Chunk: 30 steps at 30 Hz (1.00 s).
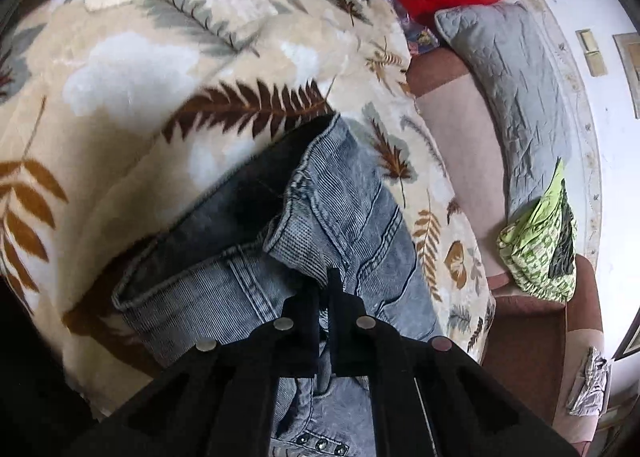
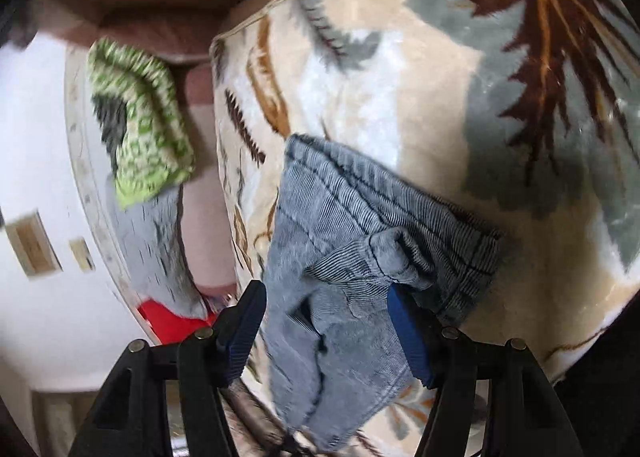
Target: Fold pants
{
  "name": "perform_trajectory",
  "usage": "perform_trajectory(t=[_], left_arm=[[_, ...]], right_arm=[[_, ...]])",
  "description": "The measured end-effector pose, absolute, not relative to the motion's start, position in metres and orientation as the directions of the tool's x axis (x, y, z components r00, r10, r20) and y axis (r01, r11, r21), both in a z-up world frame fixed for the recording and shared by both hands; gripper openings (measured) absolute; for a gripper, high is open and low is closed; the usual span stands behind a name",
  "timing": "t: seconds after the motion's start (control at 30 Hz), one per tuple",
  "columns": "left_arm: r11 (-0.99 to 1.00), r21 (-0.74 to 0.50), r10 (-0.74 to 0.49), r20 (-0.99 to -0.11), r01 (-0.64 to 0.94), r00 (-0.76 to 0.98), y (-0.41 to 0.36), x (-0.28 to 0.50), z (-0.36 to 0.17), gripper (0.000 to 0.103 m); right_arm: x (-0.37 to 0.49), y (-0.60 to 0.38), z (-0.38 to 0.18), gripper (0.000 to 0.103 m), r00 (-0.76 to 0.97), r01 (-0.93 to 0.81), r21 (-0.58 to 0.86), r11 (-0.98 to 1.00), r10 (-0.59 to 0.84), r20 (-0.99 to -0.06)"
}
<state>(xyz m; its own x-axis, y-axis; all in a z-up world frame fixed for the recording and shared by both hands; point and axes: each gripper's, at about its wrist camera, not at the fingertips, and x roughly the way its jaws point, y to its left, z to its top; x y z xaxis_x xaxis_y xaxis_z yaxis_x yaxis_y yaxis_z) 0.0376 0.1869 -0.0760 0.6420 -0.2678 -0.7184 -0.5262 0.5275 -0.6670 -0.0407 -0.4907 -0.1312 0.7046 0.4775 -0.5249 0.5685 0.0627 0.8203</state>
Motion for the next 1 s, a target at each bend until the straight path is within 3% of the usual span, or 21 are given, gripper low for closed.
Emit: perform_trajectory(t=[0.17,0.33,0.37,0.47,0.5,0.7,0.8,0.93,0.97,1.0], left_arm=[[0.515,-0.673,-0.27,-0.715,-0.53,0.645,0.193,0.038,-0.078,0.003],[0.514,-0.68,-0.271,-0.707,-0.523,0.654,0.197,0.036,-0.078,0.003],[0.515,-0.68,-0.269,-0.707,-0.522,0.654,0.198,0.035,-0.079,0.003],[0.52,-0.677,-0.269,-0.709,-0.521,0.652,0.2,0.035,-0.08,0.003],[0.521,-0.676,-0.269,-0.71,-0.522,0.651,0.201,0.035,-0.08,0.003],[0.534,-0.679,-0.258,-0.698,-0.503,0.668,0.204,0.036,-0.066,0.003],[0.555,-0.676,-0.247,-0.69,-0.485,0.68,0.203,0.038,-0.055,0.003],[0.573,-0.666,-0.236,-0.692,-0.478,0.682,0.202,0.039,-0.05,0.003],[0.576,-0.664,-0.237,-0.695,-0.478,0.679,0.202,0.039,-0.051,0.003],[0.579,-0.661,-0.238,-0.698,-0.478,0.676,0.201,0.039,-0.052,0.003]], right_arm=[[-0.037,-0.49,-0.132,0.076,0.675,0.638,0.77,-0.01,0.488,-0.553],[-0.026,-0.485,-0.132,0.075,0.623,0.685,0.728,0.043,0.485,-0.614],[-0.026,-0.484,-0.13,0.068,0.613,0.685,0.724,0.074,0.478,-0.629],[-0.023,-0.478,-0.125,0.023,0.563,0.691,0.694,0.205,0.449,-0.694],[-0.023,-0.478,-0.126,0.017,0.554,0.691,0.688,0.222,0.448,-0.702],[-0.031,-0.484,-0.119,0.005,0.555,0.679,0.681,0.275,0.416,-0.72],[-0.03,-0.485,-0.106,0.004,0.563,0.653,0.681,0.333,0.388,-0.73],[-0.025,-0.483,-0.106,0.007,0.529,0.656,0.693,0.3,0.471,-0.705],[-0.031,-0.482,-0.107,0.015,0.525,0.674,0.685,0.275,0.473,-0.707],[-0.035,-0.481,-0.107,0.04,0.54,0.674,0.696,0.249,0.478,-0.693]])
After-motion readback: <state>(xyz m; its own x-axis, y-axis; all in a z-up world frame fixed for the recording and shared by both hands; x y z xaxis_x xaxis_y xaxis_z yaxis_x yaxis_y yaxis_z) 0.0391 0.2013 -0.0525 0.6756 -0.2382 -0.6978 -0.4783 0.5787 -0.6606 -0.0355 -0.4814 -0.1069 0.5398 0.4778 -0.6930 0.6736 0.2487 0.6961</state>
